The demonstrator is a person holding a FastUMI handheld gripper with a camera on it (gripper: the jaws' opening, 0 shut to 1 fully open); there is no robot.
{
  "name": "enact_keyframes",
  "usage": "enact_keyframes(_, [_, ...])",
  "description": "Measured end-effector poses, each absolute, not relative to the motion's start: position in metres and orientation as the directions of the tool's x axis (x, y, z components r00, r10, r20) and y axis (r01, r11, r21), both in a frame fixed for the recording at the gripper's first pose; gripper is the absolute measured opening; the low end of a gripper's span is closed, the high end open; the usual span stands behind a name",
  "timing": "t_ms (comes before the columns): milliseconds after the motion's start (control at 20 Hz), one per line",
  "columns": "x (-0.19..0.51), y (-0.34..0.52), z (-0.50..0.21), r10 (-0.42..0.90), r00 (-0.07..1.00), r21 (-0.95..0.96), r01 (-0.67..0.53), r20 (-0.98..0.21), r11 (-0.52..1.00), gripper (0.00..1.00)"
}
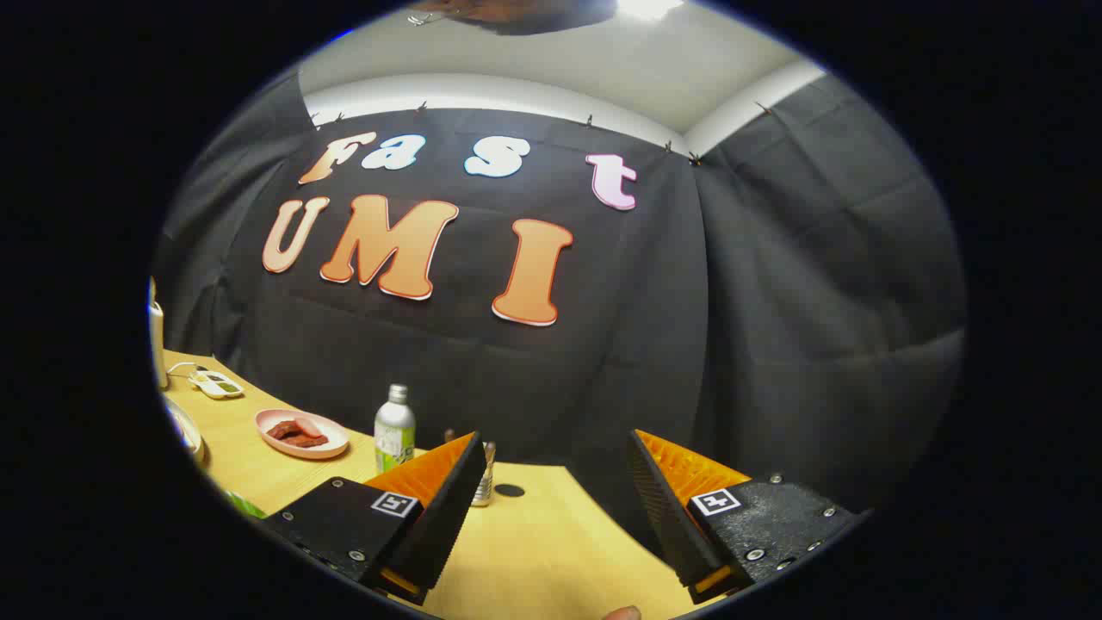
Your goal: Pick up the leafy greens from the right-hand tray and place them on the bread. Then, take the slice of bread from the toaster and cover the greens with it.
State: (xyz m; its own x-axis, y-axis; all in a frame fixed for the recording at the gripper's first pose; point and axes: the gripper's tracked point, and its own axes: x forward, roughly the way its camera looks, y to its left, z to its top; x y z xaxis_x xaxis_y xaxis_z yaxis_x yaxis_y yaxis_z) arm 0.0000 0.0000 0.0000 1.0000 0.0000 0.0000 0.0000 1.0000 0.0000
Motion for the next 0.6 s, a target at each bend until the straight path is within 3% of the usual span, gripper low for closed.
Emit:
enact_keyframes(200, [-0.007,0.027,0.089,0.025,0.999,0.039,-0.024,-0.03,0.999,0.98])
enact_keyframes(600, [-0.034,0.052,0.244,0.028,0.998,0.062,-0.032,0.062,0.998,0.88])
